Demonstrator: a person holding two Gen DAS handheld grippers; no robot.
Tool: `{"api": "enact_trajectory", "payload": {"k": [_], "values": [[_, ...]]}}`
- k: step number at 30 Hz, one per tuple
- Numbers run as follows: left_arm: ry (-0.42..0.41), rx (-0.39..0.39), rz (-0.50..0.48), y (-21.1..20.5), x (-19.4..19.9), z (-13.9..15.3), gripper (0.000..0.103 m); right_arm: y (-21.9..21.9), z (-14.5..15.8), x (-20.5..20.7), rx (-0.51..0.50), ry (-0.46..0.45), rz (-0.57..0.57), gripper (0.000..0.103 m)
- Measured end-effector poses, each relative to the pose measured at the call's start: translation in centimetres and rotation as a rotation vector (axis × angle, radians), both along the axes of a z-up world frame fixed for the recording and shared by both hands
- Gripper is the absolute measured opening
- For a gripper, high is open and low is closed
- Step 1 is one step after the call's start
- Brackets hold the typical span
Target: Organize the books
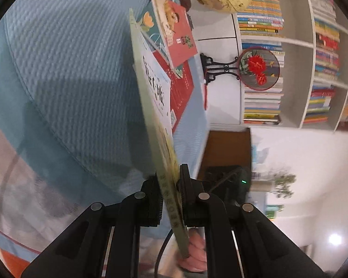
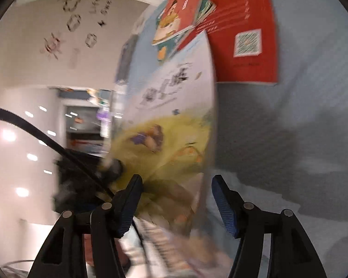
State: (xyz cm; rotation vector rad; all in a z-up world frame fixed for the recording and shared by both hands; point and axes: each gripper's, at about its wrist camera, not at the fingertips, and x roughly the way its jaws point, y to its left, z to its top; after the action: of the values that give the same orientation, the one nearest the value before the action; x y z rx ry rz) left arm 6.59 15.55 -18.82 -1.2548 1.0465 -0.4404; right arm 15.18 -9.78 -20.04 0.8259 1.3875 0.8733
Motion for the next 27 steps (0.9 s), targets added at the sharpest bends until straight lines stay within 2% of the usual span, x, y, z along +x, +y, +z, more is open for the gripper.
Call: {"api": "enact_trajectory", "payload": {"k": [1,2,4,5,10,12,15,17,21,27], "values": [[0.012,0.006,0.001,-0.1,0.0,-0.2,0.008,0.2,-0.5,0.1,0.042,0.027,-0.019,0.039],[0.023,0.029,-0.001,-0.2,0.0,-0.3,0.008,0.3,-0.7,0.1,0.055,0.039,-0.028,0.034],[0.039,0.078,-0.015,-0.2,-0.3,-0.2,0.008,0.8,-0.4,-0.1,0.015,0.0,-0.025,0.027],[0.045,0.106,-0.024,-0.3,-0.2,-0.1,0.008,1.3,0.1,-0.3,-0.019,-0.031,-0.014,0.026],[0.054,0.401,-0.108,-1.7,0.0,1.6,0.01,4.2,3.3,-1.7,-0.277,-0.269,0.074,0.022],[0.028,0.538,-0.145,-2.6,0.1,3.0,0.01,5.7,4.1,-2.3,-0.356,-0.356,0.107,0.022],[-0.024,0.672,-0.188,-2.9,-0.1,4.5,0.011,7.7,5.6,-3.8,-0.44,-0.461,0.136,0.022],[-0.051,0.705,-0.205,-2.1,-0.4,5.2,0.011,9.4,6.8,-4.7,-0.485,-0.522,0.142,0.022],[-0.09,0.708,-0.214,1.0,-0.4,6.5,0.012,11.2,8.6,-5.8,-0.544,-0.613,0.149,0.022],[-0.128,0.674,-0.221,9.0,-0.9,8.0,0.012,19.1,10.7,-6.9,-0.588,-0.66,0.163,0.022]]}}
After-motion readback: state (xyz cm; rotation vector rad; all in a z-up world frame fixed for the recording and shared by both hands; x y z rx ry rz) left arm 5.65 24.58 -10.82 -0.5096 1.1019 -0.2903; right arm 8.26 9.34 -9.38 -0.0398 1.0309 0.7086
